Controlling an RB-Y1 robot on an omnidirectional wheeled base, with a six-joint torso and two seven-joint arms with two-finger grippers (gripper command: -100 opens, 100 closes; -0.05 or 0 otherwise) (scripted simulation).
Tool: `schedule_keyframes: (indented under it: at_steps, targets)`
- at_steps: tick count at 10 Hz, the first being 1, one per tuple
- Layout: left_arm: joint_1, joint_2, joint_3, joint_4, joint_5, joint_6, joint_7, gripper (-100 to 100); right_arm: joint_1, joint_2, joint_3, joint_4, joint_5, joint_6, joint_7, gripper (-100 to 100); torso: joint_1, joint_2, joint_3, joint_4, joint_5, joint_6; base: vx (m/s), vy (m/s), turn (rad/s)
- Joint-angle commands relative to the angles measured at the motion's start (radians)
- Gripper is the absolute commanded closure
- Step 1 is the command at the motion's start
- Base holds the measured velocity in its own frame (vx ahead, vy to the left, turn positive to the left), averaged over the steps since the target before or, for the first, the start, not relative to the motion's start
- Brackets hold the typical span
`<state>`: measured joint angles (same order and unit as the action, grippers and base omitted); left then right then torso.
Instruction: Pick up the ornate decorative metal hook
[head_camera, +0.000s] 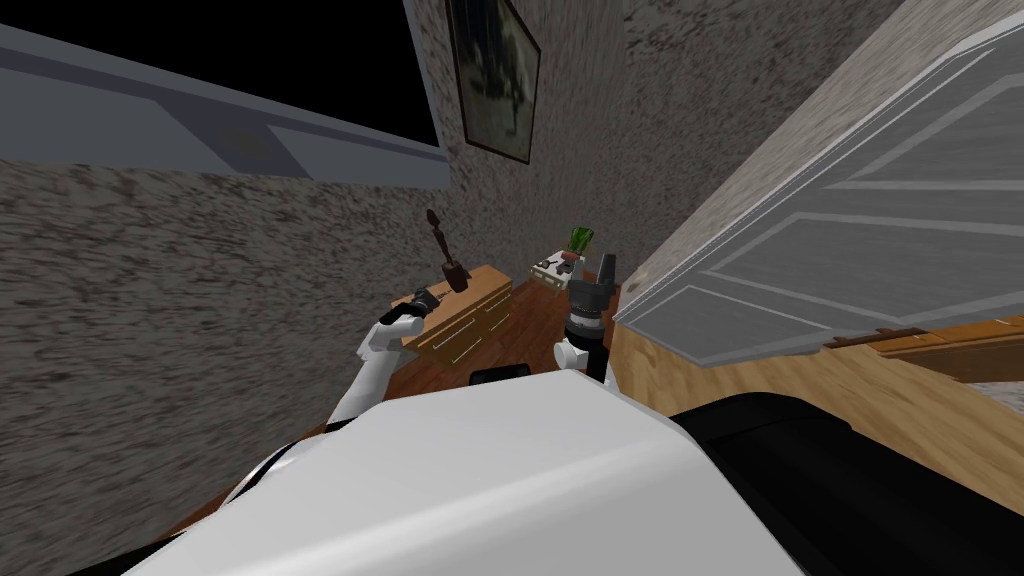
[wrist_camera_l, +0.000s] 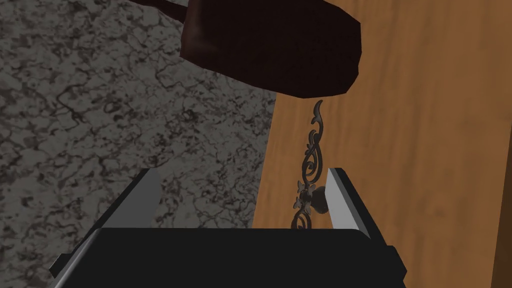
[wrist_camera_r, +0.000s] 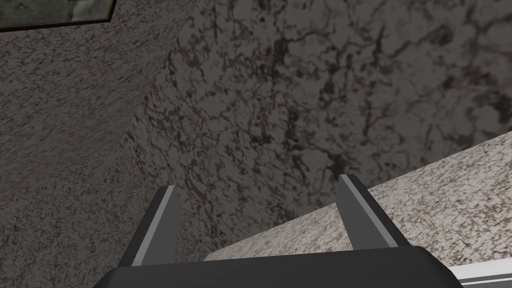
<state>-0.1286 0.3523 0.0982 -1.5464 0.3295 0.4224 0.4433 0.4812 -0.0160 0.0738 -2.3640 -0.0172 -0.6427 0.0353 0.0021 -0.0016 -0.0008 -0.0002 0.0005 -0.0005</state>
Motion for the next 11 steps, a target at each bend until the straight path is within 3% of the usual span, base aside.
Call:
schedule_keyframes:
  at_steps: [1,7,8,10,11]
  targets:
    - [-0.029,0.027,0.010,0.050,0.023,0.050,0.038,-100,0.000,0.000,0.000,0.000,0.000,0.000,0.000,0,0.000,0.000,0.000,0.000,0.000,0.000,0.025,0.028,-0.151]
    - [-0.078,0.067,0.031,0.182,0.049,0.193,0.103,-100,0.000,0.000,0.000,0.000,0.000,0.000,0.000,0,0.000,-0.001,-0.001,0.000,0.000,0.000,0.030,0.022,-0.064]
    - [-0.078,0.067,0.031,0.182,0.049,0.193,0.103,-100,0.000,0.000,0.000,0.000,0.000,0.000,0.000,0,0.000,-0.001,-0.001,0.000,0.000,0.000,0.029,0.022,-0.046]
    - [-0.103,0.093,0.044,0.254,0.064,0.253,0.142,-100,0.000,0.000,0.000,0.000,0.000,0.000,0.000,0,0.001,-0.002,-0.001,0.000,0.000,0.000,0.056,0.033,-0.101]
    - [-0.103,0.093,0.044,0.254,0.064,0.265,0.142,-100,0.000,0.000,0.000,0.000,0.000,0.000,0.000,0,0.001,-0.004,-0.002,-0.001,0.000,0.000,0.052,0.033,-0.042]
